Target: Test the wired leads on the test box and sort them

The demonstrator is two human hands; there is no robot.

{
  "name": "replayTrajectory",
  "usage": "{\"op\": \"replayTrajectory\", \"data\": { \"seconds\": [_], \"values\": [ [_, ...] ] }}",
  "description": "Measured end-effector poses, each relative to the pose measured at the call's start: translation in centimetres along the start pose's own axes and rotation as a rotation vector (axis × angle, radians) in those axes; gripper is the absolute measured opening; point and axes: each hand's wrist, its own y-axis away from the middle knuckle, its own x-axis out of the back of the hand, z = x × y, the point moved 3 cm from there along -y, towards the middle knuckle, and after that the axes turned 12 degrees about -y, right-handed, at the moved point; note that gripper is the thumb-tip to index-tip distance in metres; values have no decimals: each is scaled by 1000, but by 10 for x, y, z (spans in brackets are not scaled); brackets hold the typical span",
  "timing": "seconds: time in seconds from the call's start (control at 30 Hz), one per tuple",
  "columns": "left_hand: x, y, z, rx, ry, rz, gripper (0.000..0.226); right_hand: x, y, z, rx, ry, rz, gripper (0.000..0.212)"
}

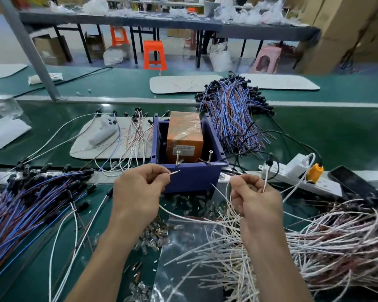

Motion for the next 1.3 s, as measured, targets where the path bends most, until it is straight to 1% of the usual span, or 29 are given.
{"op": "replayTrajectory", "data": {
  "seconds": [0.1, 0.2, 0.3, 0.4, 0.5, 0.63, 0.83, 1.03, 1.13, 1.23, 1.3],
  "values": [
    [2, -3, 1, -8, -49, 77, 29, 1, -1, -3, 27, 48, -44, 17],
    [1, -5, 6, -18, -107, 129, 33, 1, -1, -5, 46, 78, -92, 21],
    [1, -6, 8, -8, -141, 162, 34, -1, -2, -3, 22, 74, -131, 21],
    [0, -7, 6, -6, -164, 184, 34, -3, -3, -1, 11, 92, -164, 31],
    [-1, -9, 5, 0, -160, 194, 35, -5, -3, 0, 13, 124, -182, 35],
    [-4, -12, 3, 5, -151, 191, 31, -6, -7, 1, 27, 151, -169, 29],
    [-5, -12, 0, 9, -149, 198, 30, -10, -20, 4, 52, 194, -130, 16],
    [-4, -12, 0, 29, -128, 191, 32, -12, -28, 4, 122, 217, -62, 9],
    [-1, -10, -1, 27, -113, 190, 30, -8, -24, 4, 86, 176, -68, 11],
    [5, -3, -3, 60, -44, 179, 15, -1, -14, 1, 62, 173, -96, 13],
    [10, 3, -7, 71, -2, 173, 20, 4, -5, -2, 64, 180, -139, 12]
  ]
}}
